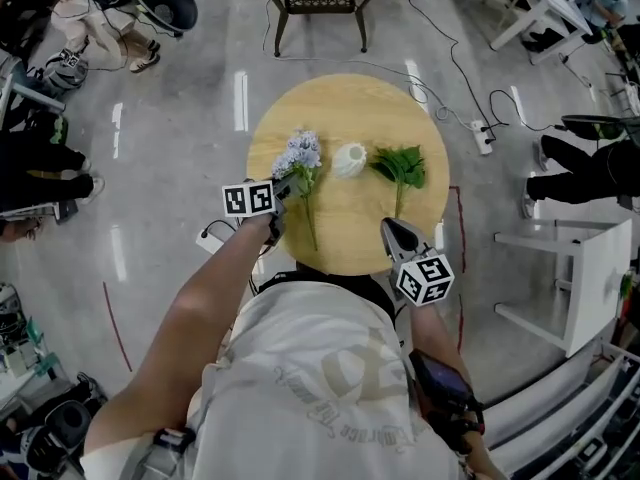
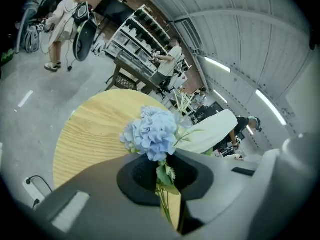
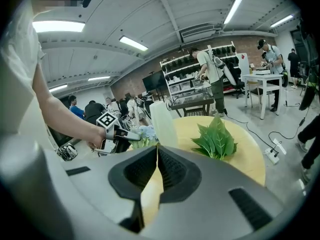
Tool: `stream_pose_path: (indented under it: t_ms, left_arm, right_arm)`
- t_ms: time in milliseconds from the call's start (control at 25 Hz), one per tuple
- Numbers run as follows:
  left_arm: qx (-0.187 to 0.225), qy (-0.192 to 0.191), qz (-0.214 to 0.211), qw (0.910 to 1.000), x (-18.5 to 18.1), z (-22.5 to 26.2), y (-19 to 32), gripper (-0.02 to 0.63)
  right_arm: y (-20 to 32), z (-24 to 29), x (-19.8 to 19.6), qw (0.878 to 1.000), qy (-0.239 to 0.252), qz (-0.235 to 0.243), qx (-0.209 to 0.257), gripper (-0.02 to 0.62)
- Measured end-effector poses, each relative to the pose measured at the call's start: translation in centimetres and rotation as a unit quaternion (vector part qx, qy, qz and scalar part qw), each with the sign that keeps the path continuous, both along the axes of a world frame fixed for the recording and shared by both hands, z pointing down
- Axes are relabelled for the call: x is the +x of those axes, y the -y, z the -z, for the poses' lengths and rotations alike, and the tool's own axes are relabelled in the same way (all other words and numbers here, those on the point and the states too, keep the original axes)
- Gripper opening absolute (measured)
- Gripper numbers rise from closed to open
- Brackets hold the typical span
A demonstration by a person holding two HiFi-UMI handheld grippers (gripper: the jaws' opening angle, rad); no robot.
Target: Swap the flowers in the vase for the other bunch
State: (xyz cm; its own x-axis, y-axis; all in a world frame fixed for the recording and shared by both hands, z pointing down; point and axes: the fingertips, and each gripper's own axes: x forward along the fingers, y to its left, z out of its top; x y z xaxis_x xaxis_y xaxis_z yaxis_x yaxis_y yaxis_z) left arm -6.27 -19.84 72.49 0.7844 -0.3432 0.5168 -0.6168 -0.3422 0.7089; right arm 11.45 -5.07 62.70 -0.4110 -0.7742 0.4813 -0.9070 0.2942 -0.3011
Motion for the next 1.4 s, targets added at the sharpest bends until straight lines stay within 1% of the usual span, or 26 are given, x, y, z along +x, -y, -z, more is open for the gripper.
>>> stream_pose_path:
  t_ms: [240, 400, 480, 600, 760, 920, 1080, 1240, 1320, 1400]
  left_arm:
    - [-0.023, 0.016, 0.011, 0.9996, -0.1, -2.0, 0.0, 0.039]
    - [-0.038, 0.041, 0.019, 0.9983, -0.6, -3.2, 0.0, 0.060]
    - [-0.045, 0.042, 0.026, 0.9978, -0.8, -3.4, 0.1, 0.074]
    - [-0.057, 0.041, 0.030, 0.9971, -0.7, -3.7, 0.2, 0.131]
    - [-0.063, 0.044, 0.034, 0.9964, -0.8, -3.9, -0.1, 0.260]
    - [-0.062, 0.045, 0.045, 0.9960, -1.2, -3.6, -0.4, 0.319]
    - [-0.058, 0.051, 0.053, 0.9956, -2.1, -3.1, -0.9, 0.327]
    - [-0.054, 0.049, 0.057, 0.9957, -3.7, -2.5, -1.4, 0.327]
    - [-0.042, 0.049, 0.046, 0.9969, -4.5, -1.8, -1.7, 0.327]
    - [-0.023, 0.054, 0.025, 0.9980, -4.7, -0.9, -2.2, 0.327]
  right_arm:
    - [-0.1, -0.5, 0.3, 1.000, 0.003, -0.004, -0.006, 0.008]
    - [-0.1, -0.7, 0.4, 1.000, 0.003, -0.006, -0.011, 0.009]
    - [0.2, -0.6, 0.6, 1.000, 0.002, -0.007, -0.011, 0.008]
    - [0.4, -0.6, 0.8, 1.000, 0.002, -0.007, -0.011, 0.008]
    - [0.3, -0.9, 0.6, 1.000, 0.003, -0.001, -0.012, 0.008]
    - [0.4, -0.9, 0.3, 1.000, 0.006, 0.004, -0.010, 0.008]
    - [0.6, -0.7, 0.2, 1.000, 0.005, 0.005, -0.008, 0.008]
    - [0.9, -0.7, -0.5, 1.000, 0.004, 0.006, -0.005, 0.008]
    - [1.2, -0.6, -1.2, 1.000, 0.003, 0.006, -0.001, 0.008]
    - [1.5, -0.3, -1.7, 1.000, 0.000, 0.005, 0.001, 0.008]
